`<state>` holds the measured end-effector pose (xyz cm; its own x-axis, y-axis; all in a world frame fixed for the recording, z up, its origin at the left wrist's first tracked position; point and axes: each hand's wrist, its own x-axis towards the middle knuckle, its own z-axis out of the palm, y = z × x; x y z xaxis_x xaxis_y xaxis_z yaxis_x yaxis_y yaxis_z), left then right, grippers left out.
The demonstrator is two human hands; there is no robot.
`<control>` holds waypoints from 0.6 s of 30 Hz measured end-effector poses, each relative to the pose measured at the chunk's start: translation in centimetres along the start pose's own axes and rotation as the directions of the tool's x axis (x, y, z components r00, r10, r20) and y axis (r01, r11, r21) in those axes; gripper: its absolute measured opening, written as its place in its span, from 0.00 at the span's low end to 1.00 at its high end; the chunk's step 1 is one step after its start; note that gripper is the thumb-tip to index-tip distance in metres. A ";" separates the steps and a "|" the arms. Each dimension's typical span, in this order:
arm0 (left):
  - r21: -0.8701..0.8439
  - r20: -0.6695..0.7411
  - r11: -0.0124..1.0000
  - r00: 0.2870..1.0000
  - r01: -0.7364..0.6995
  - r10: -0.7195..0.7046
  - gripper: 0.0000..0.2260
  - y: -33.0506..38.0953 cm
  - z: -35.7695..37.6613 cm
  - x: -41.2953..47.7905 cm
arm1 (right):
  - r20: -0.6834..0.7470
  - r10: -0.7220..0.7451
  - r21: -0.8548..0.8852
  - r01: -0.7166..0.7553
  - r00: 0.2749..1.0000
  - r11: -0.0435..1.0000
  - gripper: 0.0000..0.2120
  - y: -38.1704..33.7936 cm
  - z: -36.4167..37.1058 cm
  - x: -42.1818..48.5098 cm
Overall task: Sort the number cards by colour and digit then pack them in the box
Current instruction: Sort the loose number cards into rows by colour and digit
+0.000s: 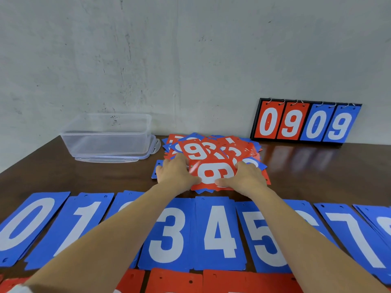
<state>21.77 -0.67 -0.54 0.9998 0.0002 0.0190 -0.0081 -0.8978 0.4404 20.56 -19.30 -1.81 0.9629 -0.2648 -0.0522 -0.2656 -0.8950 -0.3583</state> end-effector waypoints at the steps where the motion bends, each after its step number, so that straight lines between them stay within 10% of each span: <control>1: -0.101 0.012 0.994 1.000 -0.027 0.028 0.24 -0.1 -0.1 -0.2 | 0.020 0.004 0.044 -0.005 1.000 0.999 0.38 -0.1 -0.4 0.0; 7: -0.612 -0.060 0.790 0.998 -0.038 0.002 0.12 -2.1 -4.2 -0.2 | -0.239 0.016 0.379 0.078 0.971 0.922 0.04 -2.4 -2.8 1.0; 14: -0.874 -0.080 0.484 0.967 0.049 -0.243 0.03 -7.2 -8.7 -0.1 | -0.130 -0.120 0.283 0.152 0.984 0.947 0.22 -7.9 -0.2 3.4; 18: -0.774 -0.169 0.632 0.957 0.020 -0.236 0.06 -9.4 -8.7 -1.1 | -0.090 -0.072 0.096 0.081 0.993 0.992 0.39 -9.3 1.6 4.3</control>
<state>20.61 11.57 3.12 0.9557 0.2868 0.0654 0.0014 -0.2268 0.9739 27.19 -11.58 -0.18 0.9713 -0.2306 0.0580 -0.1810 -0.8751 -0.4488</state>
